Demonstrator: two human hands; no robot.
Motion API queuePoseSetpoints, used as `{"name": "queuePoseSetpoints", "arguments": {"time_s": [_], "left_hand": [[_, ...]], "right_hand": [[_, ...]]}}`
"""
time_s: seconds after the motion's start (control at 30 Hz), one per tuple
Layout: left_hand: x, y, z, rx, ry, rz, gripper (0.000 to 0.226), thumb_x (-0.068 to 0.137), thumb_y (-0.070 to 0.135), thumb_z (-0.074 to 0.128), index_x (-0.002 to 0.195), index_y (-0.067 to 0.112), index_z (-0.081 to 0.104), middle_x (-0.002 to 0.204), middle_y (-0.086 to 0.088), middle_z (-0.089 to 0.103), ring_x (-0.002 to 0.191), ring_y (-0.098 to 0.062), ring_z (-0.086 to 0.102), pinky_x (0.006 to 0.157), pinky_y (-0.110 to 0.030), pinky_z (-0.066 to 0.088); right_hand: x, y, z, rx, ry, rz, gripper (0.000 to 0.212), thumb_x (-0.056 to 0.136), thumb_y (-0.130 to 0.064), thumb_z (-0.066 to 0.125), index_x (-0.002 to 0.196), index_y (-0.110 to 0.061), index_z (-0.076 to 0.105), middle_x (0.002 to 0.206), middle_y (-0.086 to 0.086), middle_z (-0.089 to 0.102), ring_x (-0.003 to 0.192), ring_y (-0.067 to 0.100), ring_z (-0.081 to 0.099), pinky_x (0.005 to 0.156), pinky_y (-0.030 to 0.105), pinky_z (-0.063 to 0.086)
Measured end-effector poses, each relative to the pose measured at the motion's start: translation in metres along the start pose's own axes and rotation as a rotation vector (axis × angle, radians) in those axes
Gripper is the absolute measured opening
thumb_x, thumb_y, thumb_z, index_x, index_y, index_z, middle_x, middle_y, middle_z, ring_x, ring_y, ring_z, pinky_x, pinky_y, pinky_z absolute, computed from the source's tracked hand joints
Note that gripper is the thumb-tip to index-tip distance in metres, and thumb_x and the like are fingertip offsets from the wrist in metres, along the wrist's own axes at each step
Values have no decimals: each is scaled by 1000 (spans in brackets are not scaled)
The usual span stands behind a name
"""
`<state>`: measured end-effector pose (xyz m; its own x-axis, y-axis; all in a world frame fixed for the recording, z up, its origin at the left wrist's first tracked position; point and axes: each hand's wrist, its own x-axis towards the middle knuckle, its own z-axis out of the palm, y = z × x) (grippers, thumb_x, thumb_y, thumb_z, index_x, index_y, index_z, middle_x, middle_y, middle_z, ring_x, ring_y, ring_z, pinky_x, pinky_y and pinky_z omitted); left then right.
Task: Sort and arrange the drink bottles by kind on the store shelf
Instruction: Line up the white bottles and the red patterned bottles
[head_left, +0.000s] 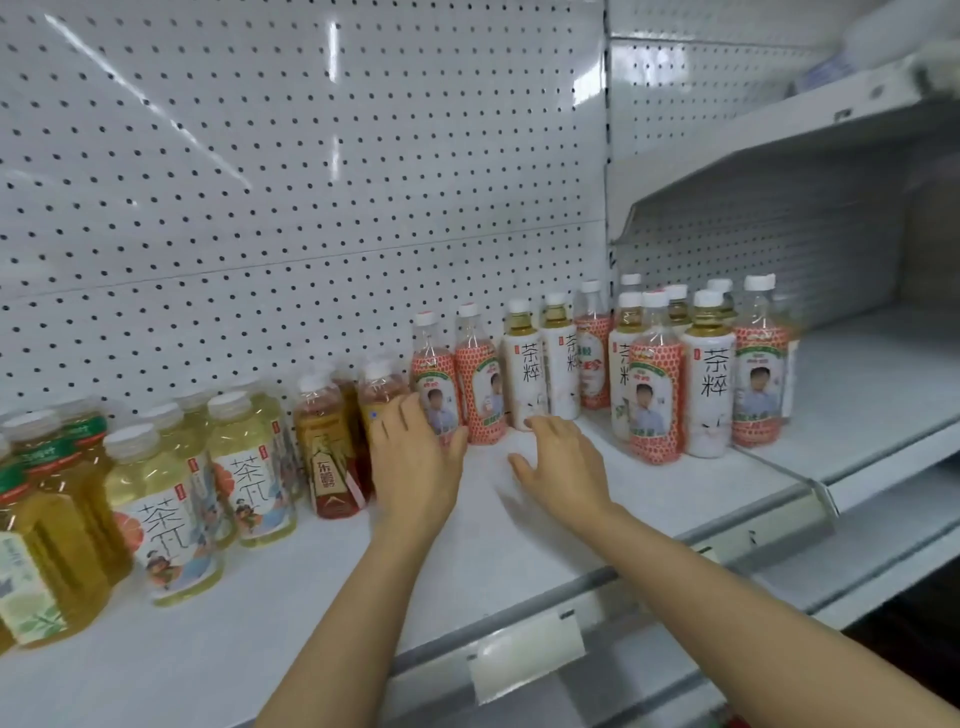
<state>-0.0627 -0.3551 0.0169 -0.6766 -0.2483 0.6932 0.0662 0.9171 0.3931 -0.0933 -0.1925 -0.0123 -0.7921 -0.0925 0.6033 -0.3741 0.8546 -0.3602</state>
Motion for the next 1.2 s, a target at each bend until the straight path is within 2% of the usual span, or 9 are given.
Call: {"name": "queuePoseSetpoints", "arguments": {"time_s": [0.17, 0.27, 0.4, 0.53, 0.67, 0.77, 0.9, 1.1, 1.2], "left_hand": [[-25, 75, 46, -131, -168, -3, 63, 95, 44, 57, 143, 8, 39, 146, -12, 42, 130, -31, 40, 107, -38, 33], [-40, 116, 68, -190, -240, -3, 57, 97, 41, 56, 141, 9, 40, 143, -11, 44, 131, -28, 40, 107, -35, 32], [-54, 154, 90, -270, -322, -43, 58, 96, 41, 56, 141, 9, 39, 141, -12, 44, 128, -31, 42, 103, -40, 38], [-62, 180, 107, -355, -388, -131, 68, 93, 44, 61, 142, 4, 35, 142, -16, 42, 130, -34, 42, 103, -43, 38], [-50, 196, 124, -454, -388, -247, 83, 88, 43, 68, 146, 2, 26, 146, -17, 37, 132, -36, 42, 103, -43, 39], [-38, 199, 139, -502, -398, -261, 93, 84, 44, 73, 149, 2, 20, 149, -16, 33, 135, -34, 40, 105, -43, 40], [-19, 201, 158, -578, -395, -231, 94, 77, 47, 78, 147, 9, 28, 144, -9, 39, 130, -27, 45, 104, -41, 43], [-9, 200, 175, -595, -324, -204, 87, 71, 44, 82, 135, 6, 37, 133, -9, 48, 122, -26, 50, 100, -45, 47], [-9, 192, 173, -627, -270, -268, 87, 52, 62, 76, 114, 13, 39, 114, -7, 58, 106, -27, 59, 86, -47, 55]], "right_hand": [[-26, 60, -35, -45, 17, 65, 49, 91, -40, 58, 134, -16, 51, 129, 4, 59, 119, 25, 53, 93, 34, 43], [-41, 96, -60, -85, 20, 107, 49, 90, -39, 59, 134, -18, 52, 128, 3, 59, 118, 24, 54, 91, 33, 43], [-55, 140, -87, -97, 49, 129, 40, 86, -31, 65, 122, -13, 59, 116, 8, 65, 107, 30, 59, 85, 36, 46], [-62, 173, -104, -90, 54, 185, 41, 86, -31, 65, 123, -13, 61, 121, 9, 65, 113, 29, 57, 88, 39, 48], [-55, 196, -115, -66, 101, 210, 37, 86, -28, 66, 118, -11, 63, 114, 9, 67, 106, 30, 59, 81, 37, 48], [-44, 212, -119, -83, 148, 233, 36, 86, -30, 68, 116, -10, 63, 111, 11, 67, 102, 31, 60, 76, 38, 49], [-28, 228, -118, -52, 188, 274, 40, 86, -33, 67, 119, -11, 60, 113, 10, 65, 102, 31, 60, 78, 40, 51], [-5, 240, -107, 86, 285, 327, 58, 89, -40, 62, 136, -13, 40, 129, 12, 52, 113, 29, 53, 85, 43, 50], [5, 243, -103, 195, 288, 367, 72, 87, -40, 66, 143, -15, 29, 137, 12, 44, 124, 28, 46, 94, 44, 47]]}}
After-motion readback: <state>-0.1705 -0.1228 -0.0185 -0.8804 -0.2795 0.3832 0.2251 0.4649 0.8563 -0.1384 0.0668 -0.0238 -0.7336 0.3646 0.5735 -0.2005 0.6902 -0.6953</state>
